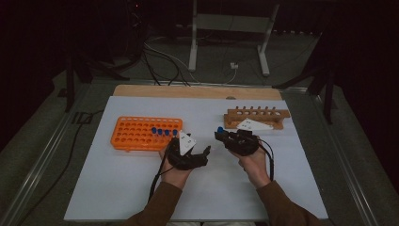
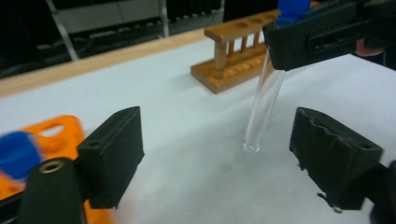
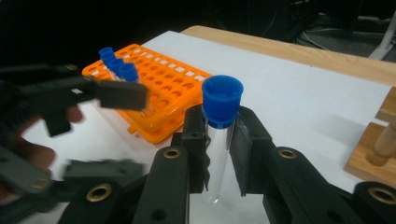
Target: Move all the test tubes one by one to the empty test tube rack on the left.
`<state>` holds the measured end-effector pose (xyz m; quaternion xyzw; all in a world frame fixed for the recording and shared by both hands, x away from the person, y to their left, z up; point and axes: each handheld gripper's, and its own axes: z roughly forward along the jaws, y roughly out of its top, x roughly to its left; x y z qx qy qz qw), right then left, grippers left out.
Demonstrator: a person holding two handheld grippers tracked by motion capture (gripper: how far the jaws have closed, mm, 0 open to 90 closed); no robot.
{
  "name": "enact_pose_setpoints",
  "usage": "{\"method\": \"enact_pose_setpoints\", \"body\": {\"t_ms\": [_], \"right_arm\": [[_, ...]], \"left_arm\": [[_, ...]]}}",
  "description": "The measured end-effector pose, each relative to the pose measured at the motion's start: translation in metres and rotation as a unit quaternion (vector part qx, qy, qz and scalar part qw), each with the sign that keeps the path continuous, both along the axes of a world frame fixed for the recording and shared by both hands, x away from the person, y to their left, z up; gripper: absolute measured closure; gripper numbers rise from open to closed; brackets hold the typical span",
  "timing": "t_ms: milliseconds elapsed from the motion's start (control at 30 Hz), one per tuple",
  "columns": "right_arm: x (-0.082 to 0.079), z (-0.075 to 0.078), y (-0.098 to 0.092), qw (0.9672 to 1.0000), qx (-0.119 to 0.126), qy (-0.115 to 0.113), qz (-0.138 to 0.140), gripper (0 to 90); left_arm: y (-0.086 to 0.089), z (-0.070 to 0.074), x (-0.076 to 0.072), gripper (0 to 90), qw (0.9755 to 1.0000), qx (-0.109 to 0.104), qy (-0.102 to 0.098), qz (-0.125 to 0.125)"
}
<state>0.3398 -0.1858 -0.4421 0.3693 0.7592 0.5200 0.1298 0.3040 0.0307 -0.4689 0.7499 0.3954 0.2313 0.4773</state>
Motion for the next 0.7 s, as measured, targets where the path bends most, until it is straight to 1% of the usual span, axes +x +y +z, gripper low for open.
{"method": "enact_pose_setpoints", "body": {"t_ms": [100, 167, 233, 267, 333, 433, 600, 700], "right_arm": [[0.000, -0.003, 0.003, 1.0000, -0.002, 0.004, 0.004, 76.6], [-0.001, -0.004, 0.006, 1.0000, -0.002, 0.006, 0.007, 76.6], [-0.002, -0.004, 0.009, 0.9999, -0.003, 0.005, 0.011, 76.6], [-0.002, -0.005, 0.010, 0.9999, -0.005, 0.005, 0.012, 76.6], [-0.003, -0.006, 0.011, 0.9999, -0.006, 0.005, 0.014, 76.6], [-0.004, -0.006, 0.013, 0.9998, -0.007, 0.006, 0.017, 76.6], [-0.004, -0.006, 0.015, 0.9997, -0.003, 0.010, 0.022, 76.7], [-0.005, -0.007, 0.016, 0.9997, -0.004, 0.011, 0.023, 76.7]], "left_arm": [[-0.005, -0.004, 0.005, 25.7, 0.9998, -0.014, 0.012, -0.007], [-0.009, -0.006, 0.006, 29.1, 0.9998, -0.014, 0.013, -0.011], [-0.013, -0.008, 0.005, 35.7, 0.9998, -0.010, 0.009, -0.016], [-0.014, -0.008, 0.005, 40.8, 0.9997, -0.008, 0.009, -0.020], [-0.016, -0.009, 0.004, 49.5, 0.9997, -0.008, 0.007, -0.020], [-0.017, -0.009, 0.004, 59.7, 0.9995, -0.013, 0.003, -0.027], [-0.017, -0.009, 0.003, 70.8, 0.9990, -0.019, -0.003, -0.040], [-0.017, -0.010, 0.003, 76.9, 0.9988, -0.016, -0.007, -0.045]]}}
